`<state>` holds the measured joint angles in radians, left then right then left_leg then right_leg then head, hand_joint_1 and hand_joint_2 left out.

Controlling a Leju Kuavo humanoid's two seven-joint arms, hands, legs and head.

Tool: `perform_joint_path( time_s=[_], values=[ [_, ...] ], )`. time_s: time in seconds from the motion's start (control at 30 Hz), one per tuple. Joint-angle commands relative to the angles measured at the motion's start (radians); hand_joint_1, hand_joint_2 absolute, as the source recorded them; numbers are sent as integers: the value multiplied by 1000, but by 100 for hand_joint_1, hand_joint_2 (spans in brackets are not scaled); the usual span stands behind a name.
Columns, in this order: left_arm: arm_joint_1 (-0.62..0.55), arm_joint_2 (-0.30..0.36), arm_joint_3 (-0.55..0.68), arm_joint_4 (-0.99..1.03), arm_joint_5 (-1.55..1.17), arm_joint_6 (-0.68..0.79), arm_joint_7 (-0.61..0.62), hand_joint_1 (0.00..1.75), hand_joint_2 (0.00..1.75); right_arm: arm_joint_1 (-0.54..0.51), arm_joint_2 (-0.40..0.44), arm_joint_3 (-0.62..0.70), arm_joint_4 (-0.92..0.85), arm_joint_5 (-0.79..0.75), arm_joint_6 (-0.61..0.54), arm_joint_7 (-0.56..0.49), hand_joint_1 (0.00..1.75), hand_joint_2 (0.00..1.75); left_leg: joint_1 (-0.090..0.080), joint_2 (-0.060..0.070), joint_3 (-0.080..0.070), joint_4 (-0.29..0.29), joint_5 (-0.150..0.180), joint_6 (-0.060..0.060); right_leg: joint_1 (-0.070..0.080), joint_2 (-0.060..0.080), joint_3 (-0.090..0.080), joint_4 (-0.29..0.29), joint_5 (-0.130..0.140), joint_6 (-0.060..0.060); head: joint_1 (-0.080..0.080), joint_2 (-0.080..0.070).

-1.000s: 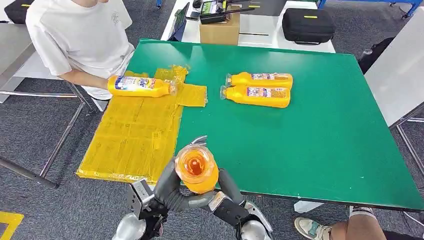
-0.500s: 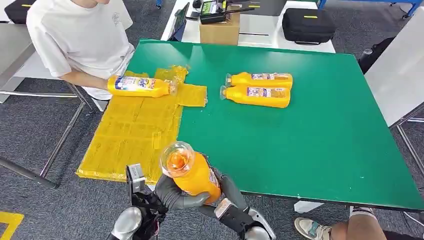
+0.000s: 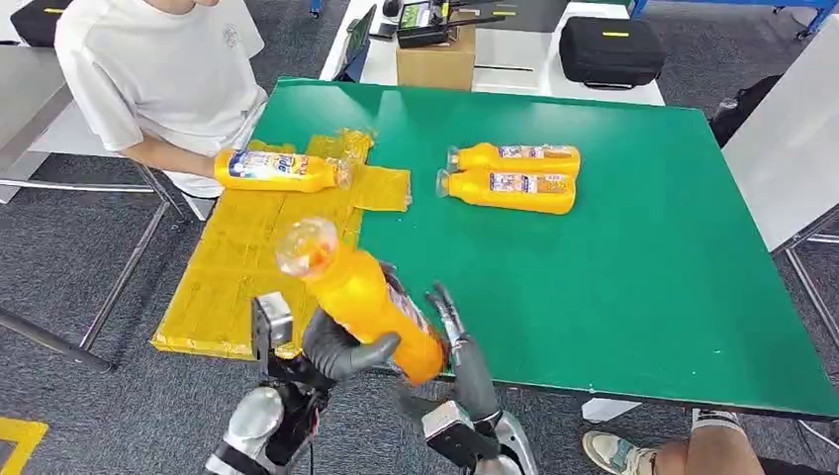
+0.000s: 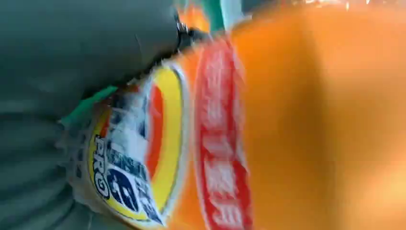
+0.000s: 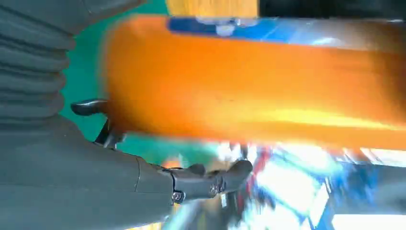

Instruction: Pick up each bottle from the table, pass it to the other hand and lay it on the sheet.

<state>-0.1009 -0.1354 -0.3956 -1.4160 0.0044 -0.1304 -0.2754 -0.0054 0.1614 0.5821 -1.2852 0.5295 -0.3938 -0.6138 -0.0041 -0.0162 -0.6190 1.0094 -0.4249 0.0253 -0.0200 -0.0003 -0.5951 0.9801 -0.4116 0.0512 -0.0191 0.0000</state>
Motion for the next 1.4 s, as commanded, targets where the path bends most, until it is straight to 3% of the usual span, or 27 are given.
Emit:
perform_joint_path(
  time_s=[0.03, 0.13, 0.3, 0.4, 0.53, 0.73, 0.83, 0.93, 1.13, 1.2, 1.23, 1.27, 1.3, 1.4],
  values=[
    [-180, 190, 72, 130, -222, 33, 55, 175, 175, -45, -11, -73, -143, 29, -200, -35, 0, 0, 0, 7, 6, -1, -2, -2, 0, 5, 3, 0, 0, -3, -1, 0],
    [-236, 278, 102, 159, -386, 49, 72, 175, 175, -27, 5, -153, -161, -54, -208, -54, 0, 0, 1, 4, 3, 0, 1, -3, 1, 1, -1, 0, 0, -3, 0, 0],
    [-225, 263, 123, 155, -407, 29, 63, 175, 175, -20, 11, -159, -159, -57, -203, -63, 0, 0, 3, 9, 6, -1, 0, -4, 3, 5, 3, 0, 0, -4, -1, 0],
    [-224, 261, 121, 153, -410, 30, 63, 175, 175, -20, 12, -158, -158, -57, -203, -63, 0, 0, 3, 5, 6, 0, 0, -4, 3, 1, 3, 0, -1, -3, 0, 0],
    [-277, 382, 35, 190, -714, 82, 133, 175, 175, -4, 30, -217, -170, -105, -220, -66, 0, 0, 3, 6, 3, 0, 1, -3, 3, 4, 0, 0, 0, -2, 0, 0],
    [-418, 402, -8, 374, -831, 33, 149, 175, 175, -7, 49, -213, -139, -142, -151, -78, 0, 0, 3, 4, 2, 0, 2, -3, 3, 1, -1, 0, 0, -3, -1, 0],
    [-558, 455, -169, 515, -1002, -35, 170, 175, 175, -13, 51, -187, -140, -159, -107, -71, 0, 0, 4, 2, 1, 0, 3, -4, 4, 0, -1, 1, 0, -3, 0, 0],
    [-672, 409, -259, 697, -1066, -108, 172, 175, 175, -34, 66, -174, -116, -172, -78, -57, 0, 0, 5, 3, 2, 0, 3, -5, 4, 0, -1, 1, 2, -5, 0, 0],
    [-694, 298, -278, 922, -1081, -46, 200, 175, 175, -54, 81, -170, -51, -196, -44, -35, 0, 0, 4, 4, 5, -2, 3, -5, 4, 2, 2, 0, 2, -5, 0, 0],
    [-689, 267, -240, 960, -1041, -30, 192, 120, 175, -57, 84, -174, -38, -212, -28, -34, 0, 0, 5, 5, 6, -2, 3, -5, 4, 2, 3, -1, 2, -5, 0, 0],
    [-690, 255, -228, 973, -1017, -45, 171, 40, 175, -61, 87, -176, -29, -222, -21, -32, 0, 0, 5, 5, 4, -1, 3, -5, 4, 2, 1, 0, 2, -5, 0, 0],
    [-690, 247, -214, 984, -997, -52, 165, 9, 175, -65, 87, -179, -20, -227, -18, -32, 0, 0, 5, 5, 6, -1, 2, -5, 5, 1, 4, -1, 1, -5, 0, 0],
    [-692, 240, -209, 992, -984, -63, 165, 0, 175, -69, 89, -182, -11, -232, -17, -31, 0, 0, 5, 5, 5, -1, 2, -5, 5, 2, 2, 0, 1, -5, 0, 0],
    [-713, 220, -191, 1017, -949, -98, 159, 0, 175, -90, 95, -201, 22, -258, -6, -27, 0, 0, 5, 5, 3, -1, 3, -5, 4, 3, 1, 0, 2, -5, 0, 0]
  ],
)
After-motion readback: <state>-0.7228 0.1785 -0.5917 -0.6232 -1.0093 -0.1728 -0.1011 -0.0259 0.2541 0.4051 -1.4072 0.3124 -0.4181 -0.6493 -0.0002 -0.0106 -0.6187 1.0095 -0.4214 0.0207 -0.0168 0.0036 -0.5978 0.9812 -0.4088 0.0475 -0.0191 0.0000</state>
